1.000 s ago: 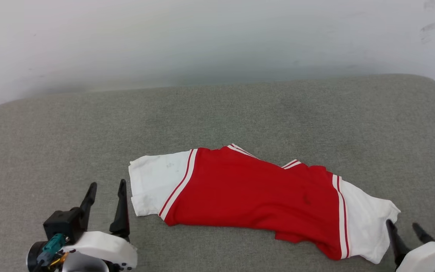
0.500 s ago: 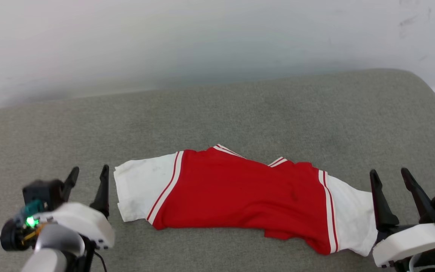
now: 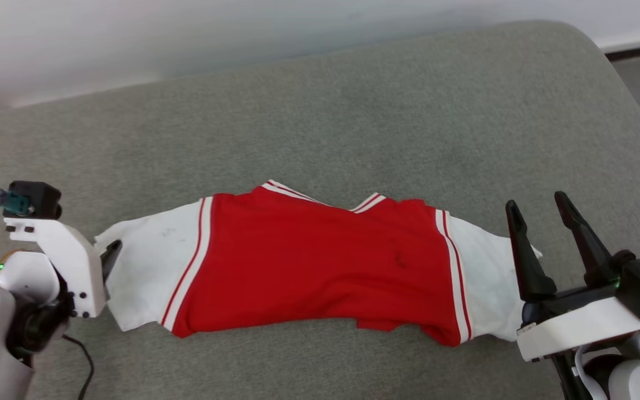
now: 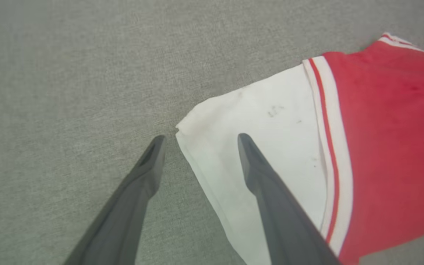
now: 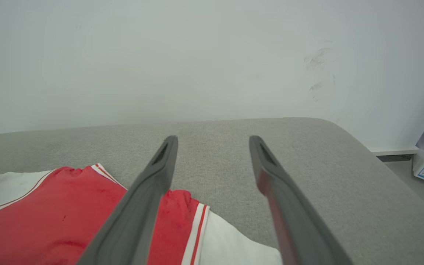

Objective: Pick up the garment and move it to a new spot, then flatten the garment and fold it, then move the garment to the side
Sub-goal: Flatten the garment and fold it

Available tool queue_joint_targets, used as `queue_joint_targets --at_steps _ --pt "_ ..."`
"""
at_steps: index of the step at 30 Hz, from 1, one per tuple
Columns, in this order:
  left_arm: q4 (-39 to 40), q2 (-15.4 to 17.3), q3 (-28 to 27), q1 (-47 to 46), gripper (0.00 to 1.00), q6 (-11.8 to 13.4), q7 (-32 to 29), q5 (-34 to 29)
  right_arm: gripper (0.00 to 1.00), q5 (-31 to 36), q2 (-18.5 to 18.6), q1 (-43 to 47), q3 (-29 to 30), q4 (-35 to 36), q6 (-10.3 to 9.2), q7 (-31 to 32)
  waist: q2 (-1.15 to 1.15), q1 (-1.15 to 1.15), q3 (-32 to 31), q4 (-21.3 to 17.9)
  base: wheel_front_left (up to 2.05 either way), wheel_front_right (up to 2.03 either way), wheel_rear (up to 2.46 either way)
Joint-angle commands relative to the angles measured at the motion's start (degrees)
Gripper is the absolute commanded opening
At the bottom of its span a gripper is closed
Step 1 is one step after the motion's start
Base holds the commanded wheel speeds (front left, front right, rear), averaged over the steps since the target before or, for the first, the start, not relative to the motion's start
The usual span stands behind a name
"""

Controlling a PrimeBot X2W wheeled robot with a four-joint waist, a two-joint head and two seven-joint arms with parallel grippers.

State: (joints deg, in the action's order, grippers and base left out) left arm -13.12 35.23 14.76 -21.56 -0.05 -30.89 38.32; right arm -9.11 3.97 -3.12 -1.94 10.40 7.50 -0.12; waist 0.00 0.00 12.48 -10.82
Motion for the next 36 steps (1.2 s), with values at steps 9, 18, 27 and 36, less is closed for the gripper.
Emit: queue_joint_targets --at_steps 9,18,27,36 --pt "-5.46 1.64 0.45 -1.15 1.00 -0.40 -13.85 6.45 1.00 -2.57 -0.45 -1.93 -0.94 -2.83 -0.02 -2.43 0.00 0.00 4.99 -4.35 0.00 0.00 0.00" --pt "-5.27 -1.20 -0.57 0.13 0.00 0.75 -11.55 8.35 1.00 -5.87 -0.71 -1.46 0.74 -6.04 -0.02 -1.01 0.00 0.00 3.72 -3.97 0.00 0.00 0.00" --pt "-1.22 -3.02 -1.95 -1.80 0.00 0.26 -0.72 5.71 1.00 -12.41 2.92 -1.61 7.33 -11.24 -0.02 14.55 0.00 0.00 1.18 -0.15 0.00 0.00 0.00" --pt "8.08 -4.29 -0.66 -2.09 0.00 1.66 4.06 2.08 1.00 -17.26 9.30 -6.10 12.06 -18.53 -0.02 35.22 0.00 0.00 1.31 4.16 0.00 0.00 0.00"
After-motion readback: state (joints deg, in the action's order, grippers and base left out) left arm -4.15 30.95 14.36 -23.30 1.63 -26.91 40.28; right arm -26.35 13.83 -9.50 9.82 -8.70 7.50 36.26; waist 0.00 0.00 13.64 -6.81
